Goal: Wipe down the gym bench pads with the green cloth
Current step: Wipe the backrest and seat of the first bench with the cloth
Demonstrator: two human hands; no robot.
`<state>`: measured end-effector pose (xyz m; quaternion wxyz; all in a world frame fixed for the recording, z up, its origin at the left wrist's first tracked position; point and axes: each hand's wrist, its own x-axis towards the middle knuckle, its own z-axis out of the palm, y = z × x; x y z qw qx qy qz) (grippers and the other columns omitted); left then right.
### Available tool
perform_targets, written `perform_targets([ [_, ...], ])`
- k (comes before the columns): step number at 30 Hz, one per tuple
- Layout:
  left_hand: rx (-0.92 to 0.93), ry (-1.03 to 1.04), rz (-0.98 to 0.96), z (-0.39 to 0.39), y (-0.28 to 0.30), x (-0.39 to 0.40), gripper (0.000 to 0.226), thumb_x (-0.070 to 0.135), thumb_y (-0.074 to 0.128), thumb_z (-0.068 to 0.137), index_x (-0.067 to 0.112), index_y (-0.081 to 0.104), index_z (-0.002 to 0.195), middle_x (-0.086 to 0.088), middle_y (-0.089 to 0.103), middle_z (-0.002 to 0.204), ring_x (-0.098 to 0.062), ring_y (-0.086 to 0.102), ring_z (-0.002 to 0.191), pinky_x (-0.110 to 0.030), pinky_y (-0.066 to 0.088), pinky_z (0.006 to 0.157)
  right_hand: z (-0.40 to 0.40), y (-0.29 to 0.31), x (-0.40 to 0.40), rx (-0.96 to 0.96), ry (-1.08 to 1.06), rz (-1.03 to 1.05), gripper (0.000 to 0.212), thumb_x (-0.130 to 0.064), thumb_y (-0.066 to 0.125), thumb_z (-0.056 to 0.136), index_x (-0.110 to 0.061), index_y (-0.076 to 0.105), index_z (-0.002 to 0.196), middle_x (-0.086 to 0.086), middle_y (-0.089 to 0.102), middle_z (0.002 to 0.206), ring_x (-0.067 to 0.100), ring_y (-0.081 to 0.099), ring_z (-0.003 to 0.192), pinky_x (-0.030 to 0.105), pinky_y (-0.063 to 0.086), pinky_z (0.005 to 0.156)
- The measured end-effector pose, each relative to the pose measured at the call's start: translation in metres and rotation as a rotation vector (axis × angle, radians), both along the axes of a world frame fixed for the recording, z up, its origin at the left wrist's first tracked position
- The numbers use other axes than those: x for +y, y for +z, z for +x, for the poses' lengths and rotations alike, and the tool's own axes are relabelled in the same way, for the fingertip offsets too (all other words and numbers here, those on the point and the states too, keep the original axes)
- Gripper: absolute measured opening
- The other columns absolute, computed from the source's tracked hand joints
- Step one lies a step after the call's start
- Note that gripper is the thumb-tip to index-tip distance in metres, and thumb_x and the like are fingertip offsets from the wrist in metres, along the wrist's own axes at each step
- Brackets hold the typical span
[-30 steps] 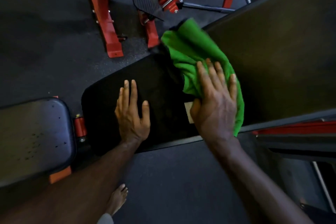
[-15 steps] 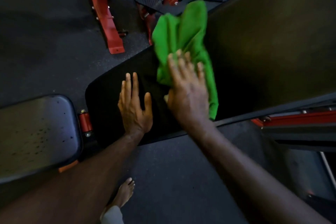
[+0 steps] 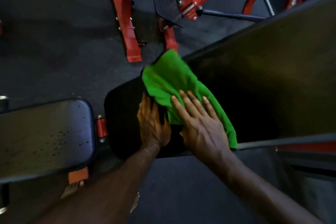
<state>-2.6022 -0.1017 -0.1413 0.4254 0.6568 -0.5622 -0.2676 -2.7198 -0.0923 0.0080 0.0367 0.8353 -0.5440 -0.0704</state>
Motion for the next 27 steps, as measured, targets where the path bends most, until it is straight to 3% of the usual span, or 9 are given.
perform_targets([
  [3,-0.003,0.002,0.025,-0.002,0.006,-0.002,0.060,0.044,0.041,0.101,0.012,0.047,0.151,-0.018,0.037,0.163,-0.032,0.033,0.152,-0.056,0.033,0.119,-0.009,0.011,-0.046,-0.011,-0.066,-0.124,0.098,-0.039,0.085,0.067,-0.019,0.047,0.155,0.017,0.047,0.158,0.034,0.043,0.147,0.049,0.018,0.125],
  [5,0.028,-0.020,0.053,0.000,0.017,-0.005,0.067,0.051,0.034,0.103,0.020,0.028,0.163,-0.002,0.018,0.172,-0.020,0.016,0.159,-0.045,0.020,0.127,-0.003,0.023,-0.081,-0.008,-0.179,-0.193,0.094,-0.038,0.079,0.073,-0.018,0.043,0.158,0.018,0.041,0.161,0.035,0.035,0.152,0.053,0.015,0.127],
  [7,0.103,-0.024,0.047,0.010,0.019,-0.005,0.072,0.053,0.038,0.103,0.020,0.021,0.165,0.001,0.012,0.174,-0.015,0.011,0.159,-0.038,0.015,0.128,0.015,0.018,-0.101,0.036,-0.225,-0.166,0.093,-0.038,0.073,0.082,-0.019,0.032,0.162,0.015,0.028,0.169,0.032,0.019,0.158,0.051,0.005,0.128],
  [10,0.143,0.083,0.027,0.037,-0.004,0.002,0.072,0.048,0.047,0.102,0.012,0.030,0.162,-0.006,0.022,0.171,-0.019,0.020,0.158,-0.036,0.019,0.128,0.042,-0.013,-0.097,0.060,-0.016,-0.016,0.094,-0.039,0.073,0.080,-0.018,0.032,0.162,0.015,0.030,0.168,0.032,0.023,0.157,0.049,0.008,0.127],
  [14,0.024,0.298,0.308,0.081,-0.053,0.013,0.075,0.059,0.033,0.101,0.015,0.031,0.162,-0.010,0.025,0.170,-0.028,0.026,0.155,-0.050,0.026,0.125,0.051,-0.036,-0.106,0.134,0.239,0.128,0.086,-0.047,0.056,0.076,-0.019,0.045,0.156,0.011,0.042,0.162,0.030,0.036,0.152,0.049,0.018,0.126],
  [17,0.035,0.232,0.517,0.096,-0.069,0.015,0.078,0.069,0.025,0.101,0.024,0.017,0.165,-0.004,0.013,0.173,-0.025,0.014,0.158,-0.047,0.014,0.127,0.050,-0.026,-0.145,0.054,-0.059,-0.081,0.065,-0.046,0.059,0.082,-0.012,0.059,0.137,0.019,0.064,0.135,0.039,0.052,0.135,0.052,0.025,0.122],
  [20,0.108,0.159,0.579,0.100,-0.078,0.020,0.081,0.072,0.022,0.099,0.028,0.010,0.166,-0.001,0.009,0.173,-0.023,0.011,0.159,-0.047,0.014,0.126,0.077,-0.026,-0.155,0.128,-0.253,-0.127,0.043,-0.042,0.059,0.093,-0.016,0.057,0.128,0.018,0.068,0.117,0.039,0.059,0.116,0.050,0.032,0.112],
  [24,0.189,0.154,0.618,0.097,-0.083,0.022,0.096,0.088,0.008,0.087,0.032,0.006,0.165,0.002,0.006,0.174,-0.021,0.010,0.159,-0.047,0.017,0.126,0.094,-0.061,-0.120,0.106,0.151,0.124,0.065,-0.048,0.059,0.090,-0.019,0.052,0.148,0.015,0.061,0.141,0.036,0.056,0.130,0.051,0.034,0.114],
  [27,0.194,0.123,0.614,0.106,-0.087,0.021,0.105,0.094,0.006,0.081,0.033,0.005,0.165,0.003,0.005,0.174,-0.020,0.009,0.159,-0.045,0.016,0.127,0.089,-0.045,-0.150,0.146,0.114,0.137,0.059,-0.049,0.057,0.089,-0.014,0.061,0.136,0.019,0.069,0.125,0.040,0.066,0.113,0.049,0.044,0.100],
])
